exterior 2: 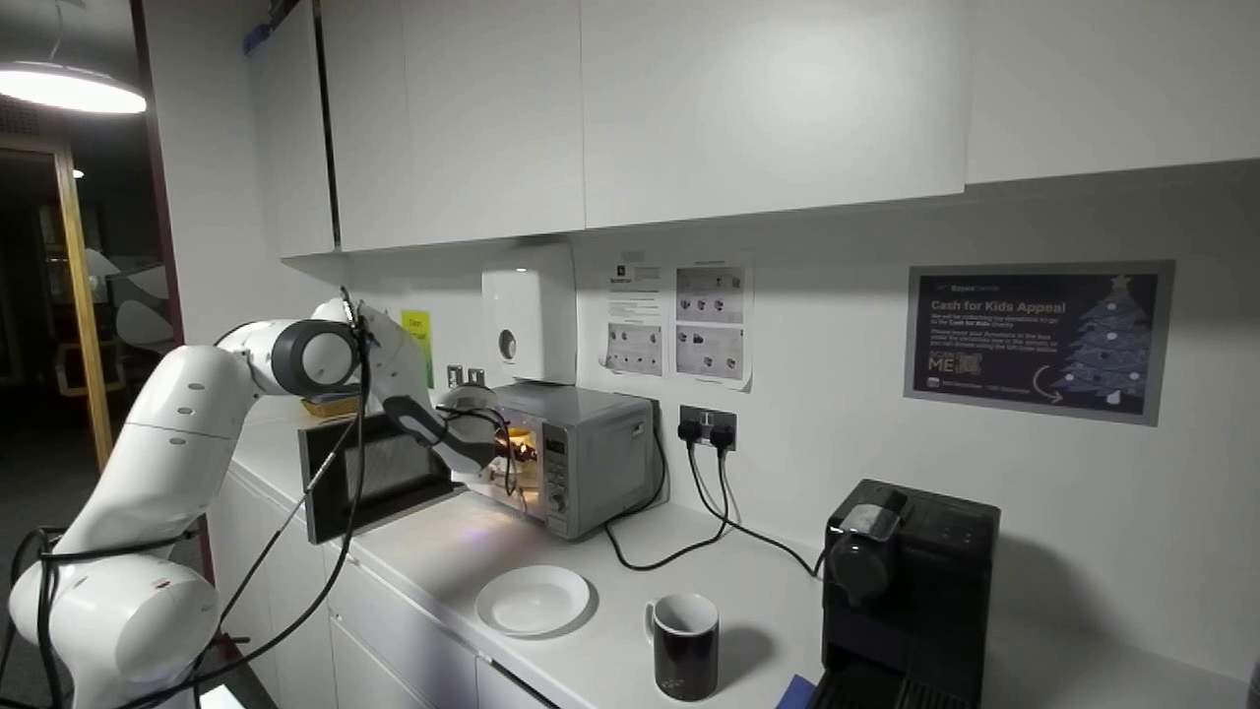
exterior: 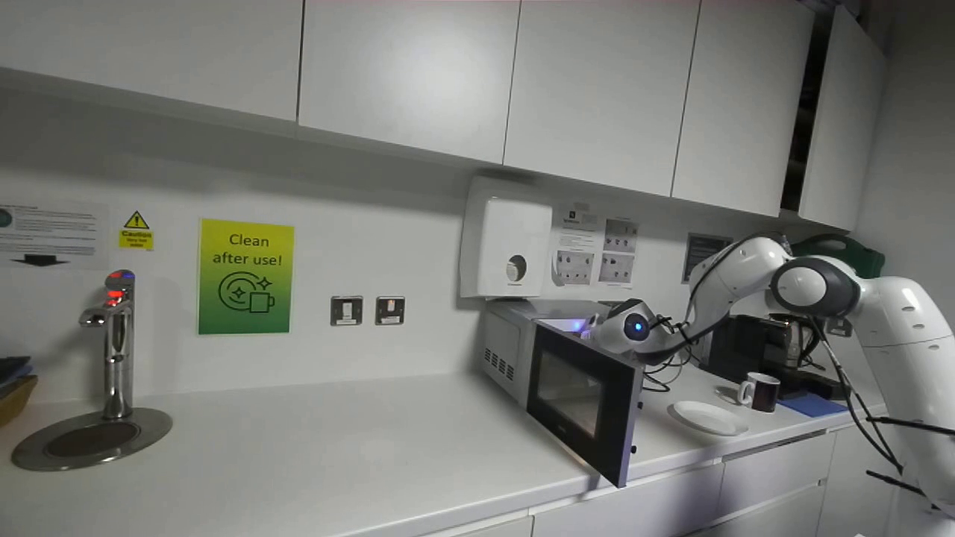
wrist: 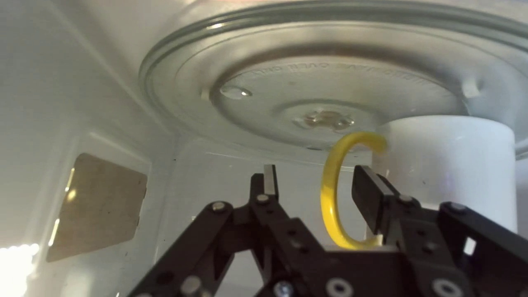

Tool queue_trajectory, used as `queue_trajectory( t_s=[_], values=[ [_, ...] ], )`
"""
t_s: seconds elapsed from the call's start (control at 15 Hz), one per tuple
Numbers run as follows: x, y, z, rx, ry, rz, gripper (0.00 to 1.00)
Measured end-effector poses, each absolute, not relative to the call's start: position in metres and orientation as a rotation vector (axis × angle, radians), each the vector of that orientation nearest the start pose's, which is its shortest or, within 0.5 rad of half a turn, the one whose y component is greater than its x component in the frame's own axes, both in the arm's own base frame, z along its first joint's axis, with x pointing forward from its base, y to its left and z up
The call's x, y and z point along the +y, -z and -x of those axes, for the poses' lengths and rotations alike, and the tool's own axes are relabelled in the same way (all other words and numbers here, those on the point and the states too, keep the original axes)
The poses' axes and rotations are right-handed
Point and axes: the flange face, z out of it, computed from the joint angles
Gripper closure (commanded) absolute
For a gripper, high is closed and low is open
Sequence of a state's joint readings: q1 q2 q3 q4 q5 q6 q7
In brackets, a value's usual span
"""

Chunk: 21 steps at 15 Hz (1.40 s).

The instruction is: Remove the mug from the microwave and put it on the counter

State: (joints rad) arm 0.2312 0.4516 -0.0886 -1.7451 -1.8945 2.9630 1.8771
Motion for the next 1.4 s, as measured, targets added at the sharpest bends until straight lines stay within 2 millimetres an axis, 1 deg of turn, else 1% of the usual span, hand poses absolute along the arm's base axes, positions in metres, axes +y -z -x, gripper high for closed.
queue_trajectory(
  t_s=[0.07, 0.13, 0.2, 0.27, 0.33, 0.4, 0.47, 1.13, 1.2, 1.27, 1.33, 1.4],
  values=[
    [0.1610, -0.3353, -0.6413, -0.142, 1.591, 2.845, 0.46],
    [0.1595, -0.3372, -0.6428, -0.139, 1.599, 2.843, 0.53],
    [0.1582, -0.3391, -0.6442, -0.136, 1.605, 2.841, 0.72],
    [0.1573, -0.3406, -0.6453, -0.133, 1.611, 2.840, 0.78],
    [0.1569, -0.3412, -0.6458, -0.132, 1.613, 2.839, 0.88],
    [0.1568, -0.3413, -0.6460, -0.132, 1.614, 2.839, 0.95],
    [0.1568, -0.3411, -0.6462, -0.133, 1.614, 2.839, 1.00],
    [0.1563, -0.3392, -0.6465, -0.137, 1.612, 2.842, 1.00],
    [0.1563, -0.3391, -0.6464, -0.140, 1.613, 2.842, 0.97],
    [0.1562, -0.3389, -0.6463, -0.145, 1.614, 2.843, 0.81],
    [0.1561, -0.3387, -0.6461, -0.151, 1.616, 2.844, 0.72],
    [0.1560, -0.3386, -0.6461, -0.155, 1.617, 2.845, 0.68]
  ],
)
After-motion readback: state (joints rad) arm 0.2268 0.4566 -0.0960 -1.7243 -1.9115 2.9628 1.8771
